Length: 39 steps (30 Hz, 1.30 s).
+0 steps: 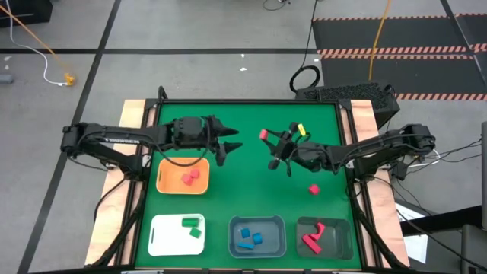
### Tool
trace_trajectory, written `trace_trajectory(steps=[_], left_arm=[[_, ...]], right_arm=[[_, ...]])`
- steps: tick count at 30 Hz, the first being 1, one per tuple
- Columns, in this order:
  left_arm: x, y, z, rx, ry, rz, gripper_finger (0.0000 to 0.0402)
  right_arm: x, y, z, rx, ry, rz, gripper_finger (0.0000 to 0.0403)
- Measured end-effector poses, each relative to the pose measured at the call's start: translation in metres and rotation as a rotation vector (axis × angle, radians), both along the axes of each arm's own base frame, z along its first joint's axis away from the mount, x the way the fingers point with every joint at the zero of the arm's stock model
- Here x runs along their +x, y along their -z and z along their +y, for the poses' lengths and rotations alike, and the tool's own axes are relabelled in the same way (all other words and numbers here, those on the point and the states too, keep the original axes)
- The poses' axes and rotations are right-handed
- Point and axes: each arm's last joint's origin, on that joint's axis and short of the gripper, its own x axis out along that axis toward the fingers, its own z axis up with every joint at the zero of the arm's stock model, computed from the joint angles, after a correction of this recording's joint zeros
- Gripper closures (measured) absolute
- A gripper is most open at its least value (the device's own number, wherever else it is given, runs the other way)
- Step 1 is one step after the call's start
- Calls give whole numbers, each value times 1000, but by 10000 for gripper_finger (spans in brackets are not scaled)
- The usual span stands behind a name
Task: Sort & place blocks by color
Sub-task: Put the orange block into the yellow bin
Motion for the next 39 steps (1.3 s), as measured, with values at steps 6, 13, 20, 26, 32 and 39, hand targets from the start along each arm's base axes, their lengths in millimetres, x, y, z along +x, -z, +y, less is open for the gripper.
trace_trajectory(steps=[6,13,20,26,32,39], left_arm=[[21,11,-2,24,-69,-55,147],[31,15,-7,93,-62,-86,147],[40,28,-6,133,-125,-53,147],[44,32,-4,171,-166,-50,148],[42,36,-4,171,-157,6,214],[42,37,-4,182,-143,25,337]], right_arm=[[13,-2,4,-103,-130,-61,291],[24,10,2,-242,-98,5,291],[42,8,3,-390,-123,34,291],[57,8,6,-445,-150,70,291],[58,13,6,-478,-152,112,291],[58,14,6,-489,-156,139,296]])
